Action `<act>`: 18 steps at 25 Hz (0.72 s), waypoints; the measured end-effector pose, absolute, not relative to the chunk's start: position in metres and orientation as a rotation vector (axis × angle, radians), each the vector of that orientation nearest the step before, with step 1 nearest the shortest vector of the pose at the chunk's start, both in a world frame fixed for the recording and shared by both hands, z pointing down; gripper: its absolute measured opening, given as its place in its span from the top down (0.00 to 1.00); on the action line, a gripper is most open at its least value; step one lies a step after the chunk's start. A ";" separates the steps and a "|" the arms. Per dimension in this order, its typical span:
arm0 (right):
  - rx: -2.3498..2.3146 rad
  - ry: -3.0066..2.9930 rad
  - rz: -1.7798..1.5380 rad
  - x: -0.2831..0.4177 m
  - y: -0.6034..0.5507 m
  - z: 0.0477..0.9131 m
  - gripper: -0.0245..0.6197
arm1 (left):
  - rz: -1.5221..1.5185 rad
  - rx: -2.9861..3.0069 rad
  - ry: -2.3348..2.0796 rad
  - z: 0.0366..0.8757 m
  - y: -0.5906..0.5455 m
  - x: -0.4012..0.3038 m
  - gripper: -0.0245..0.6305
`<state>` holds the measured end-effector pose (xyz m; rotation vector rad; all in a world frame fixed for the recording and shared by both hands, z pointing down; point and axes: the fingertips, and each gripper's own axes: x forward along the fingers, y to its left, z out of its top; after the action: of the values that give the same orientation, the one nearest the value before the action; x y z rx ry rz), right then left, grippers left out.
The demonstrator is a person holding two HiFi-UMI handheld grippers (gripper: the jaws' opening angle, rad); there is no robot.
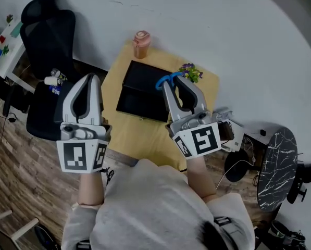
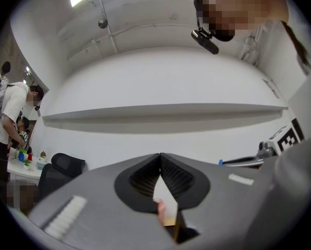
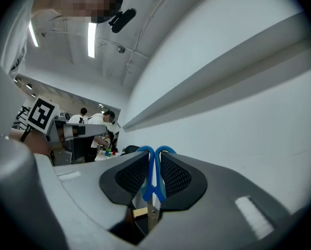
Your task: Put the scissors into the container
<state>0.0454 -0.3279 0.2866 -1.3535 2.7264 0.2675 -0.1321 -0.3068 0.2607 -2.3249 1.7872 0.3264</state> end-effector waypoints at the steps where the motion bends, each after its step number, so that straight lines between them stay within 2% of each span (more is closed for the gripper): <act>1: -1.343 2.754 0.258 0.042 -0.332 0.294 0.85 | 0.320 -2.326 1.798 0.264 -0.309 -0.133 0.87; 18: -1.173 3.241 -0.009 0.001 -0.364 0.454 0.85 | 0.214 -2.310 1.956 0.307 -0.315 -0.147 0.87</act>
<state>0.0014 -0.3640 0.4538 -1.1735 3.2410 -0.0090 -0.1475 -0.3149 0.3071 -2.3102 1.9555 0.2142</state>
